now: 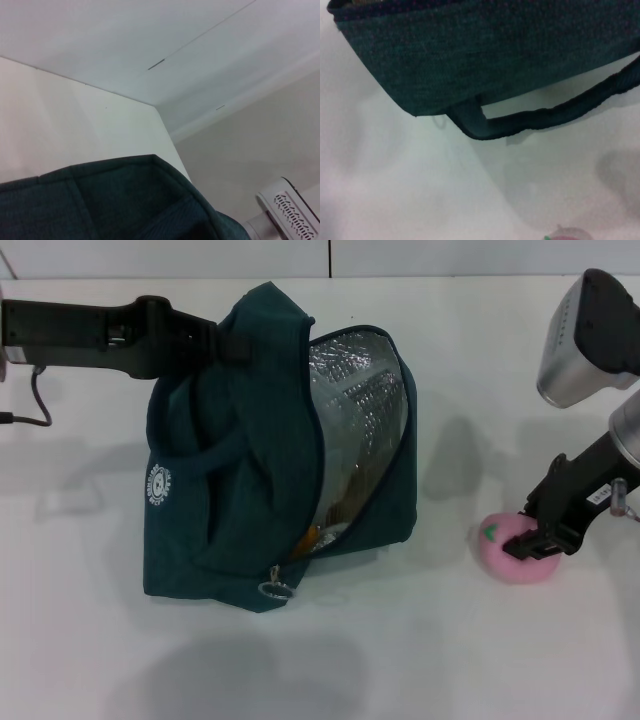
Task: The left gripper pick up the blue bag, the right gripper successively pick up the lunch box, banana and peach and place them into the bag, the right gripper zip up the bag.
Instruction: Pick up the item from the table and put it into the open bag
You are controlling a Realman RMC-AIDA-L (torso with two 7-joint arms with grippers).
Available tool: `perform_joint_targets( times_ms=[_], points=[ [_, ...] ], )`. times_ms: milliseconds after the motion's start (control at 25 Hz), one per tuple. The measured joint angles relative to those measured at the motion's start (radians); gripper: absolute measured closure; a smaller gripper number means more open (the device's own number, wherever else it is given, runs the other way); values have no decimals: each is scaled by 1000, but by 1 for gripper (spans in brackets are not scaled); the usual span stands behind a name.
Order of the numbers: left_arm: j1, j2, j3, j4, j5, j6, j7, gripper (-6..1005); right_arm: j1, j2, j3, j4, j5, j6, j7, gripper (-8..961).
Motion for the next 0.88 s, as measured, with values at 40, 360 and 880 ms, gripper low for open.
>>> perform_joint_targets(
  times_ms=[40,360,880],
  points=[
    [0,0,0,0,0,0,0,960,0,-1,5,0,1,-1,0,667],
    [0,1,-3,-10,0,2,-3,960,-19,-2,312,-18,16,-10,2,740],
    [-4,9,-6,-47,-22,6,6,959,-94,-6,506,-109,606,-148,-75,806]
  ],
)
